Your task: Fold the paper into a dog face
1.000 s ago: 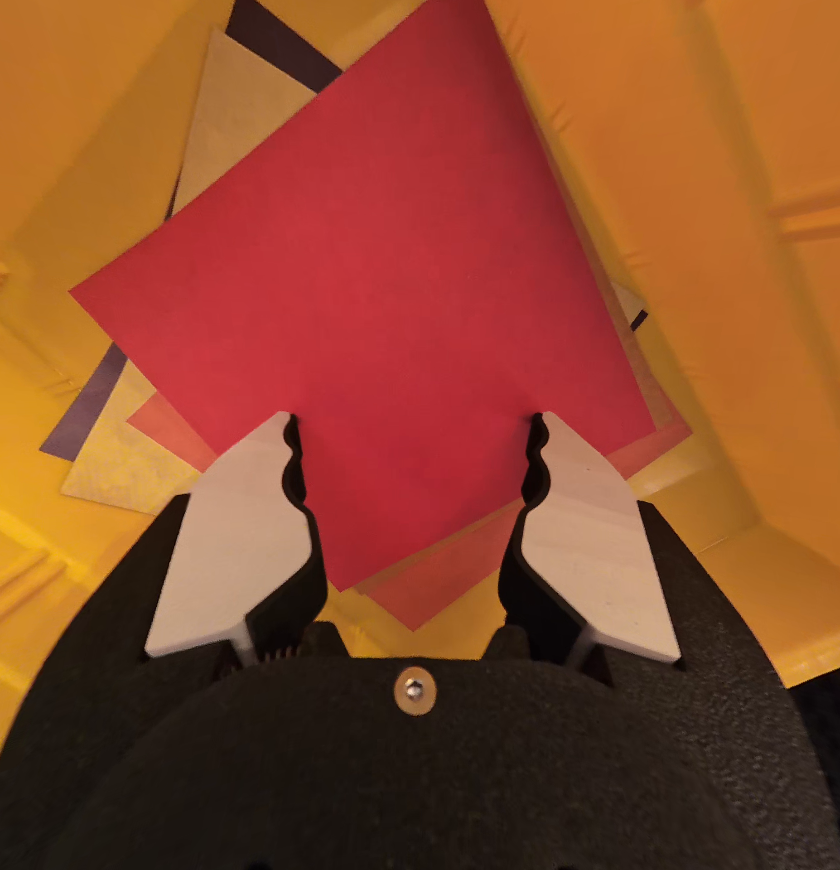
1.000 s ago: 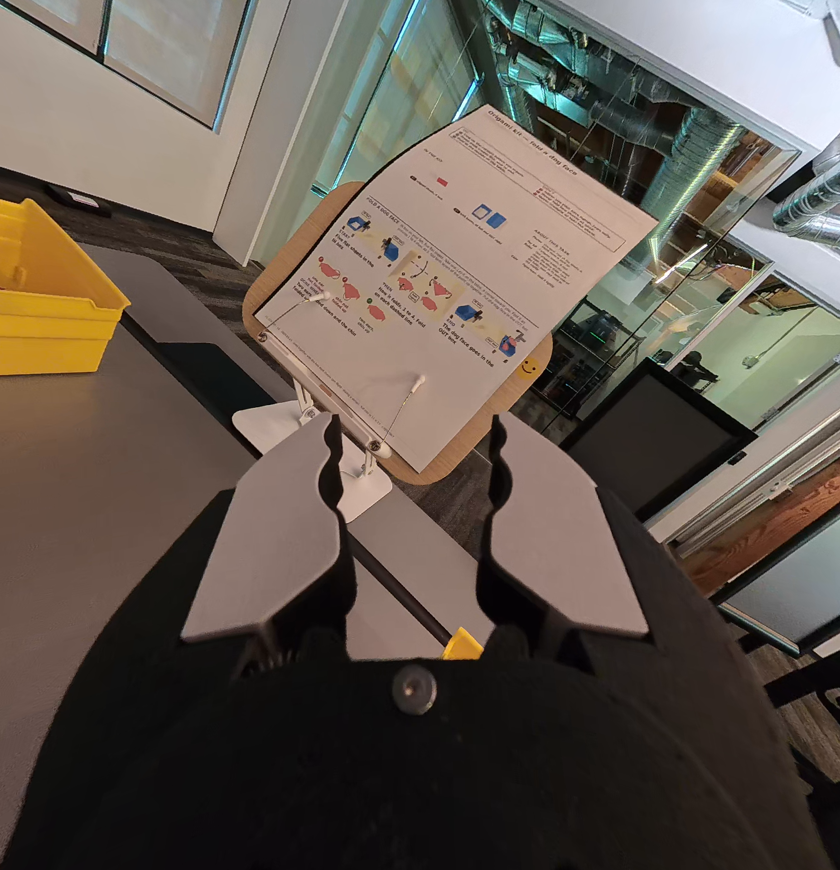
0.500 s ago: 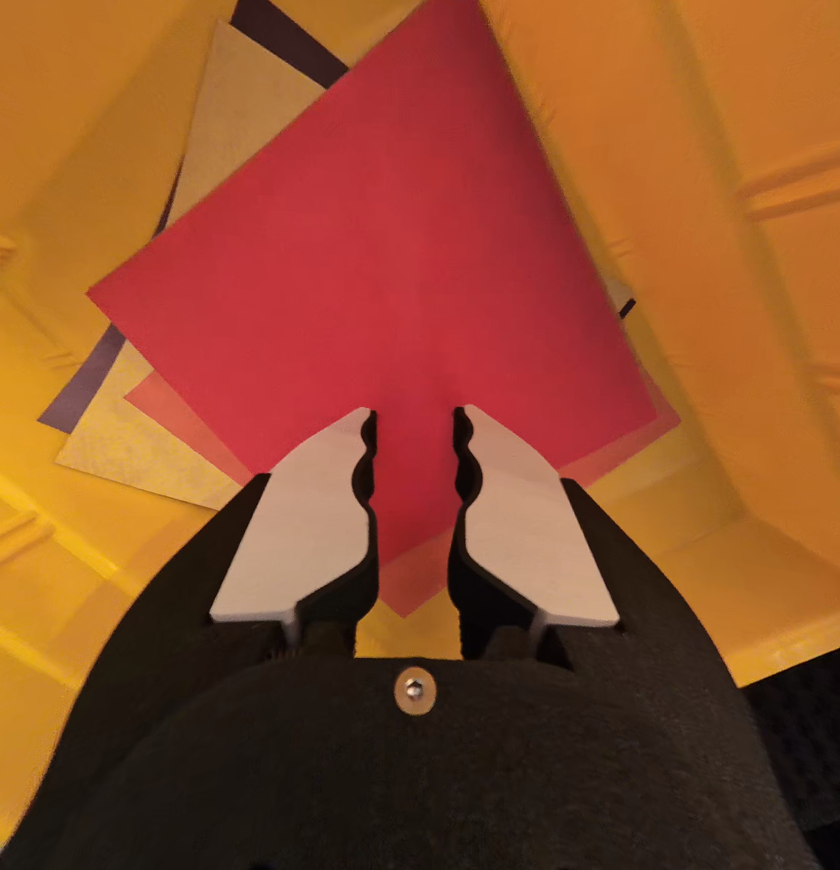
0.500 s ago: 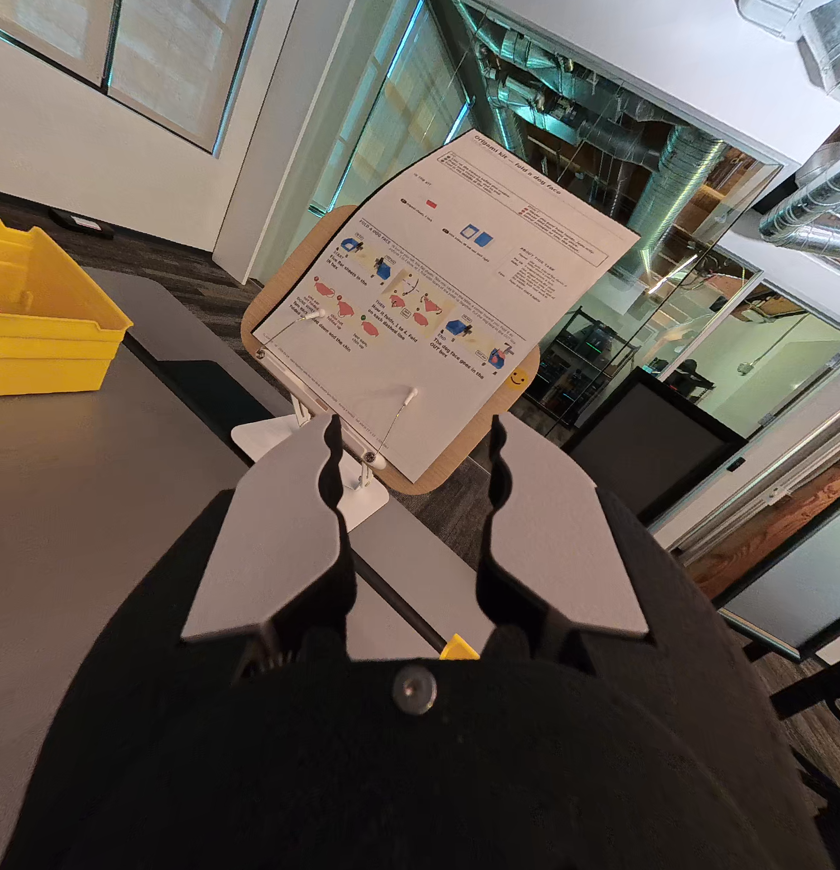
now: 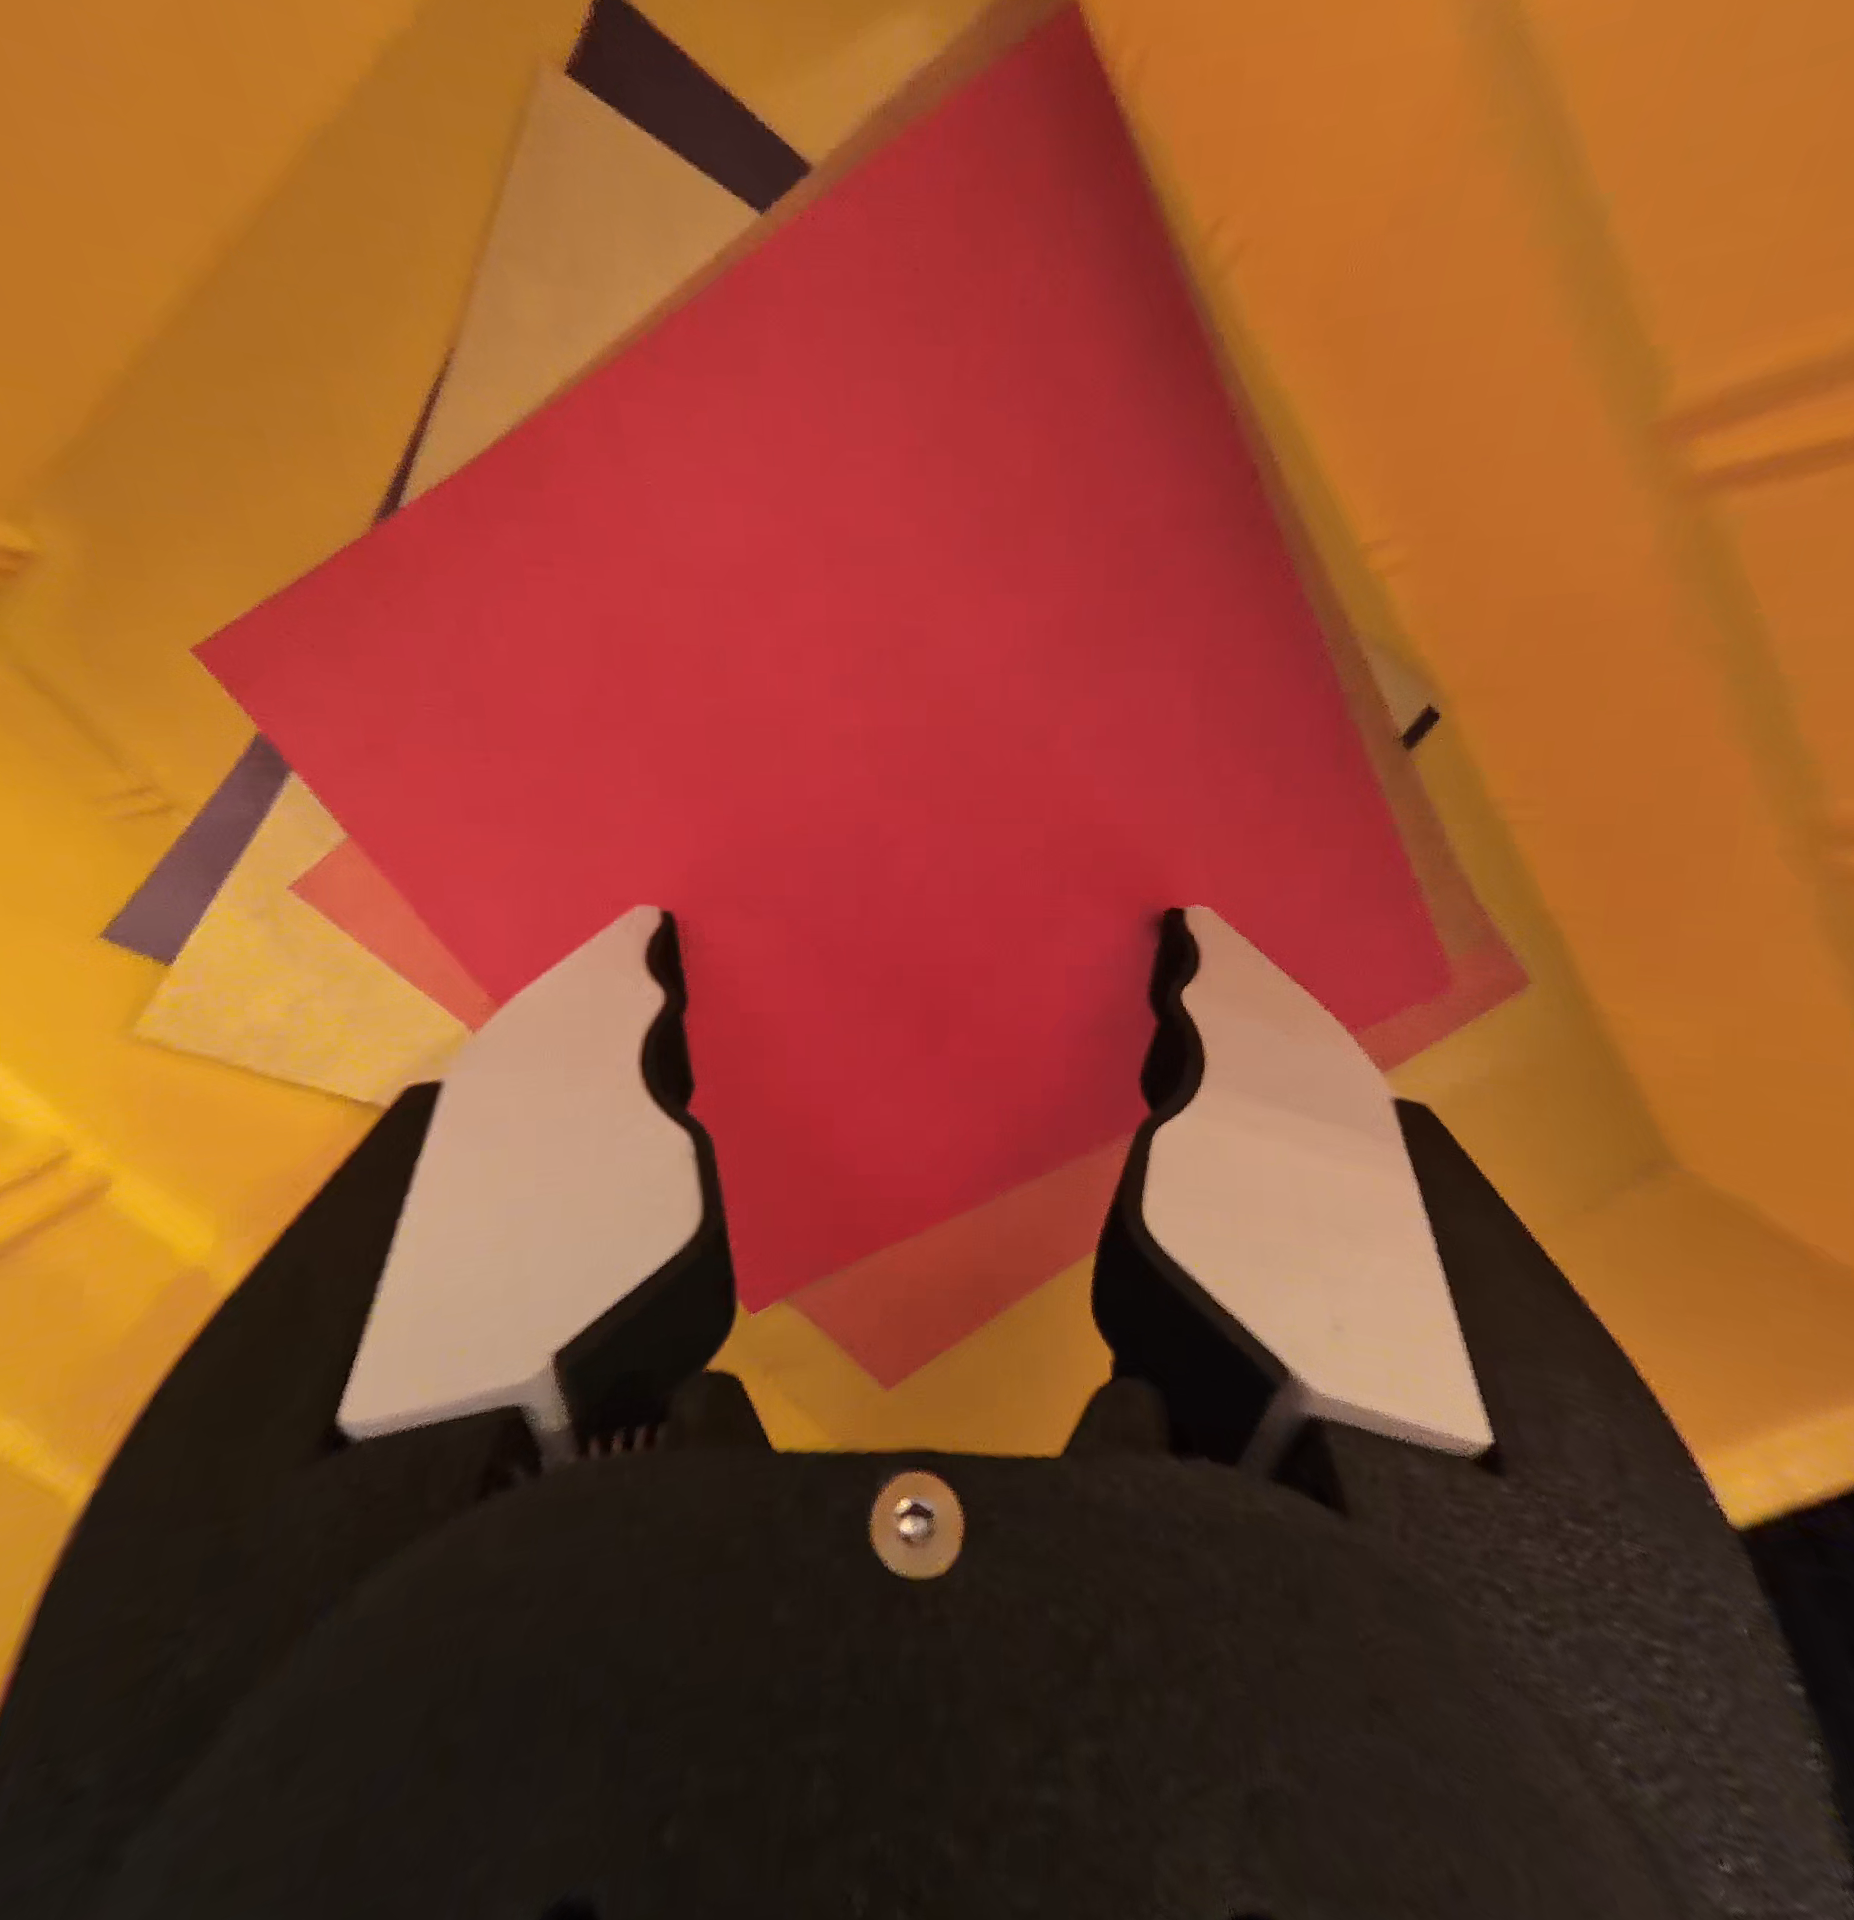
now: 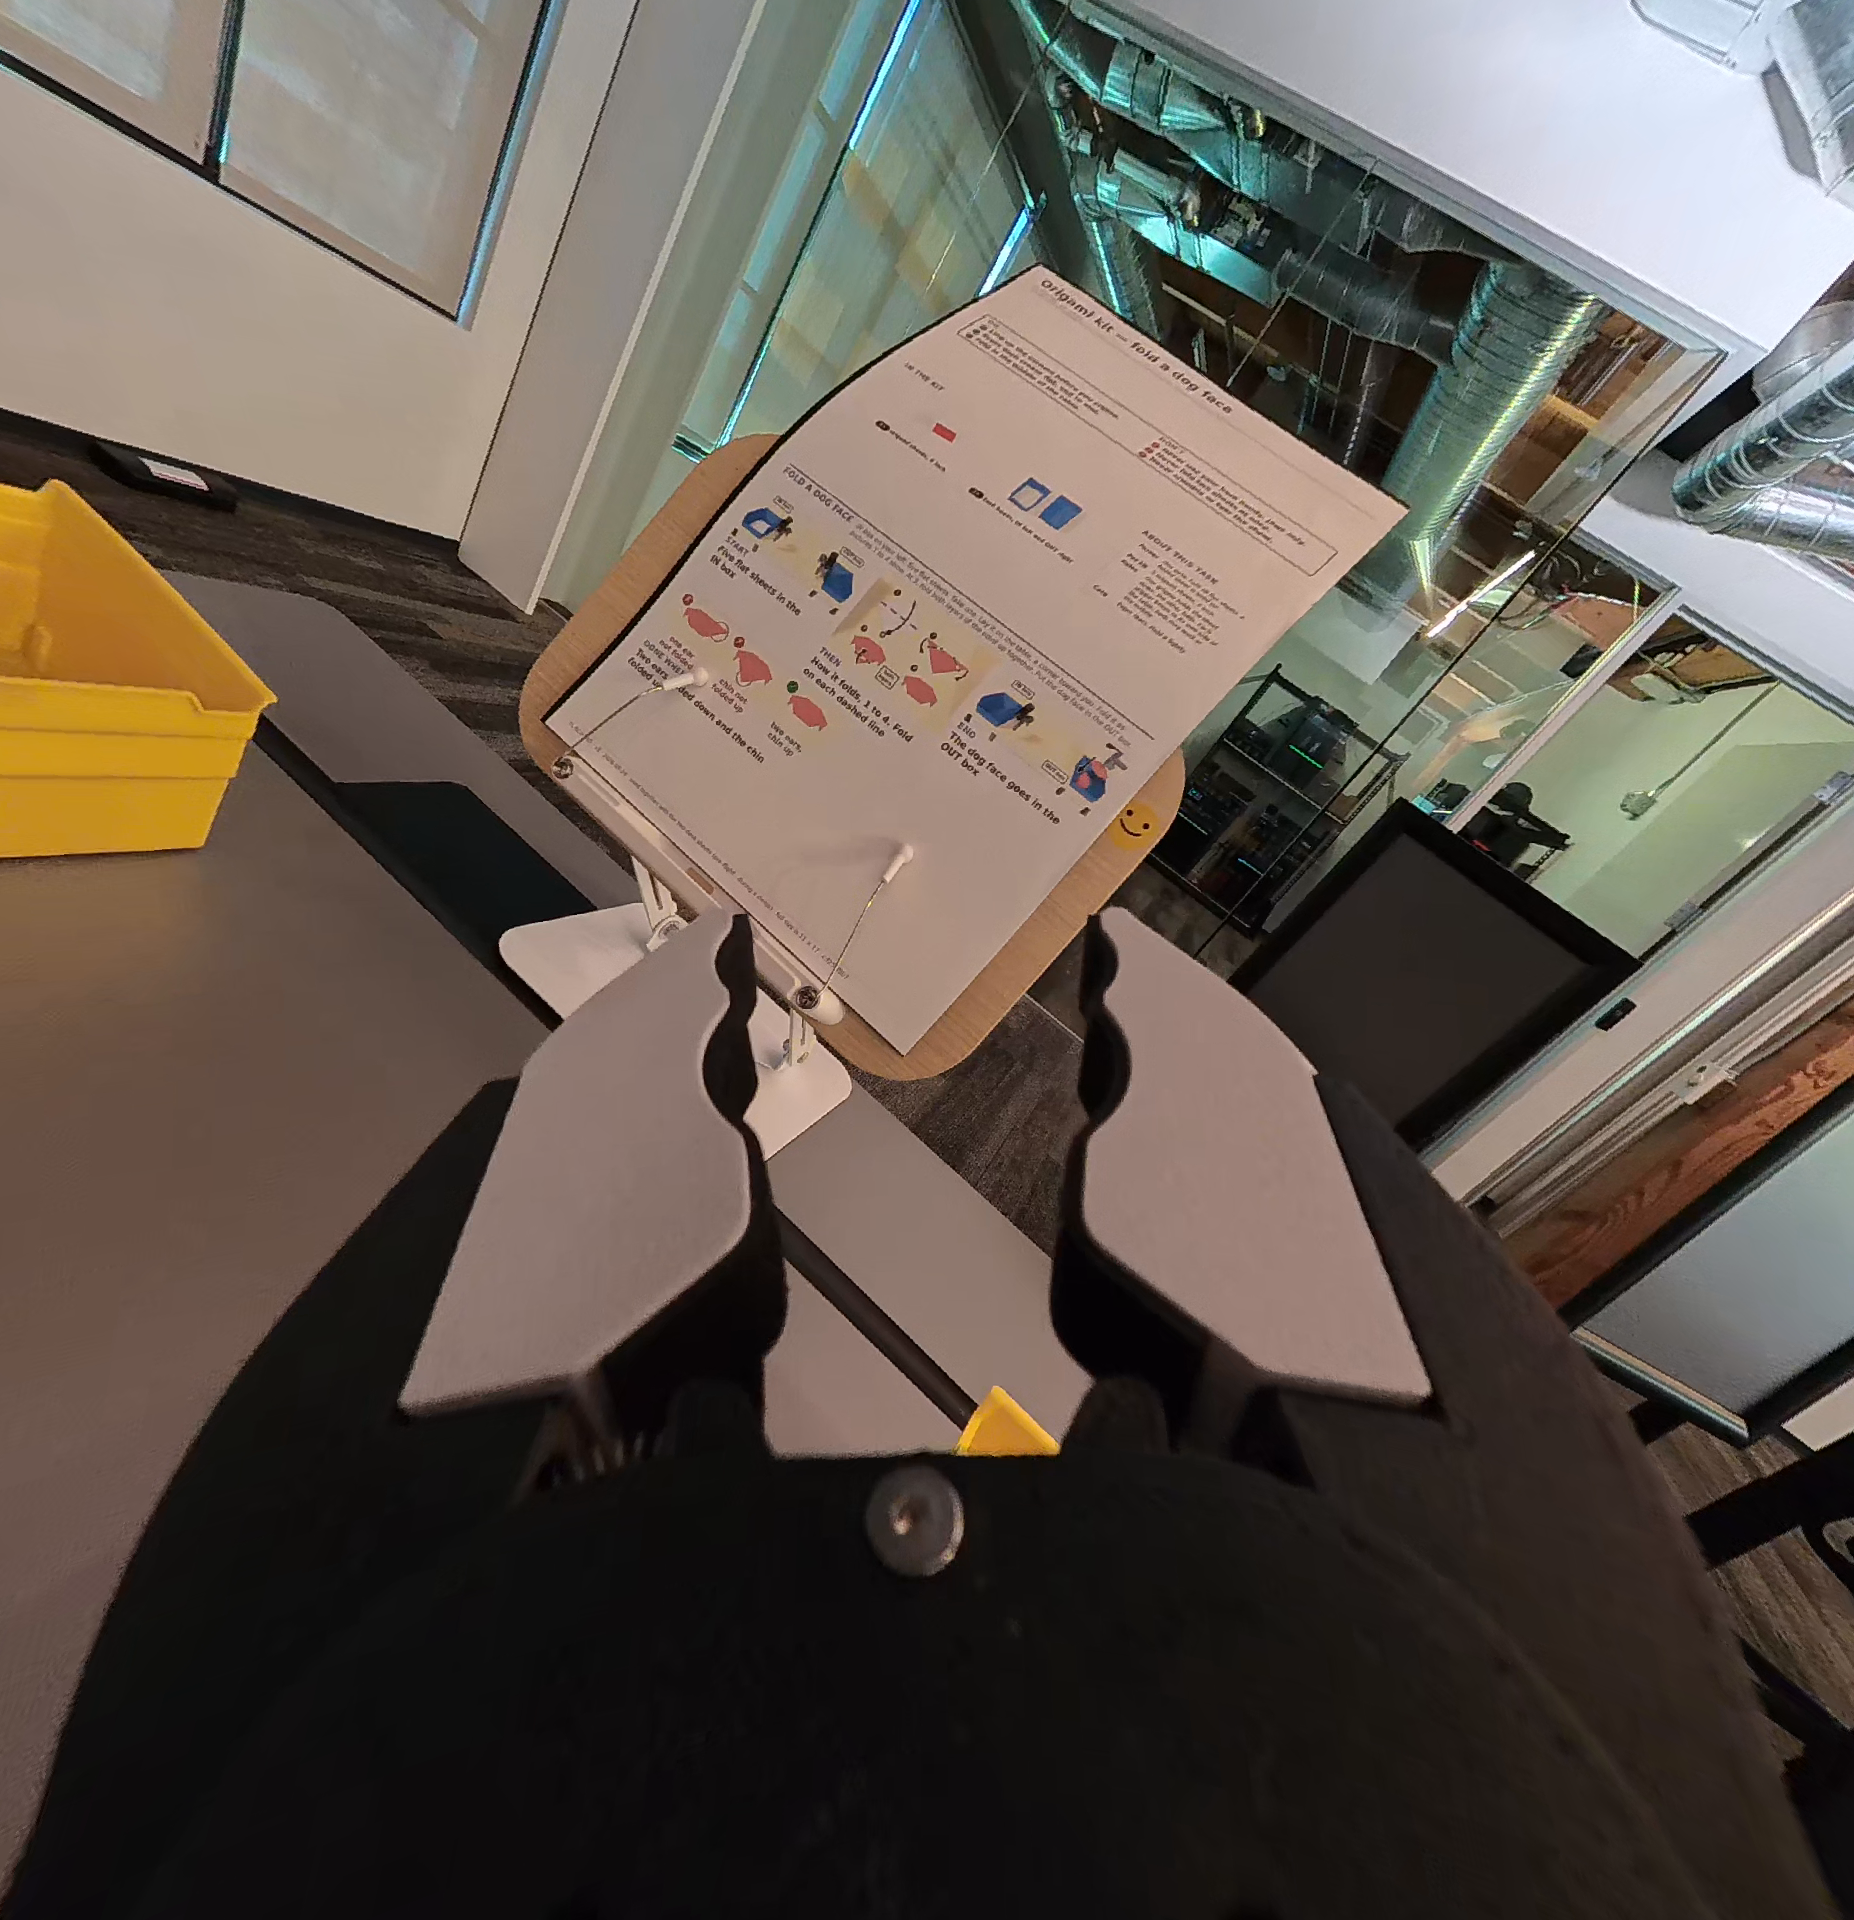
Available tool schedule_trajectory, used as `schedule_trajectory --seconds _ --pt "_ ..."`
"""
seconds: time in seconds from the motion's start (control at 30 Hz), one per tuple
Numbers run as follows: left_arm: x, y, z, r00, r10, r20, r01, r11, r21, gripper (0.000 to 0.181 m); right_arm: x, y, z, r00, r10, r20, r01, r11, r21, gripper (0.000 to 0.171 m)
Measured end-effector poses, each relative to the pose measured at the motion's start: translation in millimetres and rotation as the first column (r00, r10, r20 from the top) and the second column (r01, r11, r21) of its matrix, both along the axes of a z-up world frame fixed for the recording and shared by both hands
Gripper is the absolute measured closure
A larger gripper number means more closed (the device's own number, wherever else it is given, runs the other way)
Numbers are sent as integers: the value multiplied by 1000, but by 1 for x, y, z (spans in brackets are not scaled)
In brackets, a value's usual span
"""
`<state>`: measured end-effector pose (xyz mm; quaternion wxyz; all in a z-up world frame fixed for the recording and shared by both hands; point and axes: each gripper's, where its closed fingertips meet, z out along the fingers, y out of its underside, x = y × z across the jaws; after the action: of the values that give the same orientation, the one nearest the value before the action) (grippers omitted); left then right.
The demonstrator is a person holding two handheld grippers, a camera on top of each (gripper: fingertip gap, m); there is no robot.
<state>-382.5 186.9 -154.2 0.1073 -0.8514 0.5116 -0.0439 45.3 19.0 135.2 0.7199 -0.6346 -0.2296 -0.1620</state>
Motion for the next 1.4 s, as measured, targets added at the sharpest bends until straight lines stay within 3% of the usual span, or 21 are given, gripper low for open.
schedule_trajectory --seconds 0.2,0.27,0.43,0.6,0.8,0.97,1.1,1.2,1.3,1.4 --pt "2 -4 0 1000 0 -3 0 1000 -15 103 0 -1 2 1000 -1 -1 1 1000 6 110" --pt "3 -6 2 1000 -20 -2 20 1000 -4 133 0 -2 2 1000 -1 -1 1 1000 8 110" --pt "1 -9 2 1000 -7 -9 7 1000 -7 135 0 -4 5 1000 6 -3 -6 1000 14 110" --pt "-3 -11 10 999 24 29 -23 1000 -21 148 0 -6 7 1000 11 -7 -11 1000 16 110" --pt "-1 -9 46 981 69 182 -73 997 17 155 1 -10 12 1000 21 -20 -21 999 27 110" --pt "3 -9 99 944 65 322 -94 993 74 153 -5 -12 13 998 56 -33 -55 998 24 110" --pt "22 -19 155 914 1 406 -74 984 163 151 -26 -8 4 986 150 -75 -152 988 -24 110" --pt "56 -39 189 903 -93 419 -17 968 252 148 -64 -5 -10 927 309 -211 -334 938 -92 110" --pt "103 -70 200 904 -190 384 65 947 315 145 -109 -3 -32 841 430 -329 -502 846 -178 109" --pt "145 -89 191 930 -249 271 120 902 416 142 -132 3 -58 786 443 -431 -579 772 -262 104"
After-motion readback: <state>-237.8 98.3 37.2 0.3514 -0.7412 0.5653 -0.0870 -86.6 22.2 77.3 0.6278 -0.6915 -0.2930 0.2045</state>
